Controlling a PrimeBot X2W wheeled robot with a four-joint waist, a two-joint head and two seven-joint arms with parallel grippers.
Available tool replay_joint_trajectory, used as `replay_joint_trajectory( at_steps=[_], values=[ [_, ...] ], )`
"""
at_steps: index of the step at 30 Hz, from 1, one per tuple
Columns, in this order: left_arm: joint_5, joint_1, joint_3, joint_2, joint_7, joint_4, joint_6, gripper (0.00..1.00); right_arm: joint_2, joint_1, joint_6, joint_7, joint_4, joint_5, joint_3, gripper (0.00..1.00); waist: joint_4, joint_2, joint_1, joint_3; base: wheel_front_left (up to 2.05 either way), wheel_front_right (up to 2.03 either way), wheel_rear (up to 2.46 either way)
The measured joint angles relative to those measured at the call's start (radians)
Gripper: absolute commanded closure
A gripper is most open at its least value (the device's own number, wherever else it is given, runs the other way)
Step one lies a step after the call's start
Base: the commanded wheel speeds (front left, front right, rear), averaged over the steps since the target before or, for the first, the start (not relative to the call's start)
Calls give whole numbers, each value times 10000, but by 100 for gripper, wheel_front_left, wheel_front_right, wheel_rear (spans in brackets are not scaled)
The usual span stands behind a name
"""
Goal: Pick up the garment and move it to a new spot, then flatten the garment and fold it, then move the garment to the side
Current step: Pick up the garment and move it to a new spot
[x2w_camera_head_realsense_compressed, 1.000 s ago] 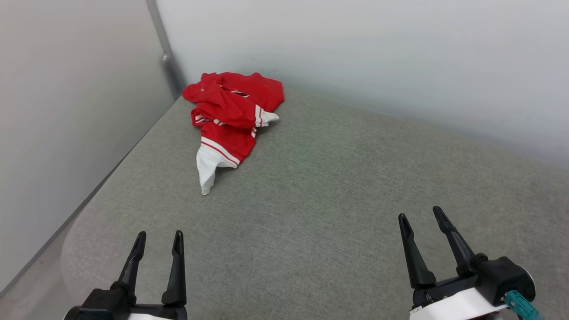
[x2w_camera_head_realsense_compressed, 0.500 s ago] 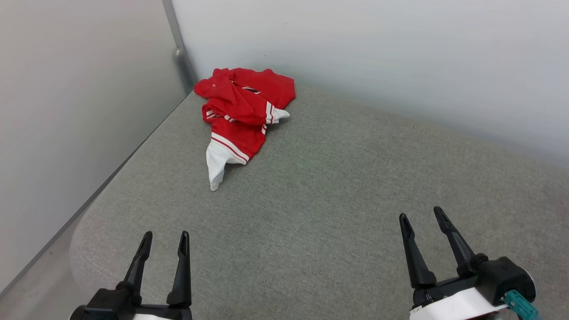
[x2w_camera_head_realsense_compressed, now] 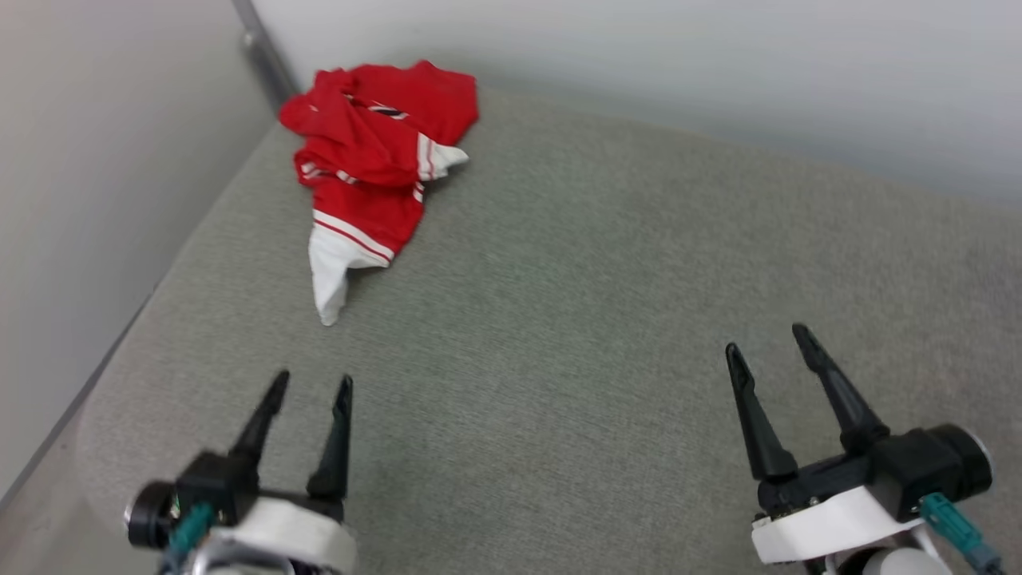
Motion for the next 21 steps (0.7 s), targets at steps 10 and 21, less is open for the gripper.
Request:
replay_joint_trajectory(
  at_steps=[10, 21],
  values=[
    [-1478, -3800, -1062, 2744, 934, 2023, -2, 0, -564, -612, 0, -2, -681, -353, -410, 0, -796, 0, 1, 1748, 0, 0, 0],
    [-5304, -6612, -3106, 6050, 5459, 2686, -4, 0, -690, -1033, 0, -2, -1275, -479, -579, 0, -1505, 0, 2, 3523, 0, 0, 0]
  ],
)
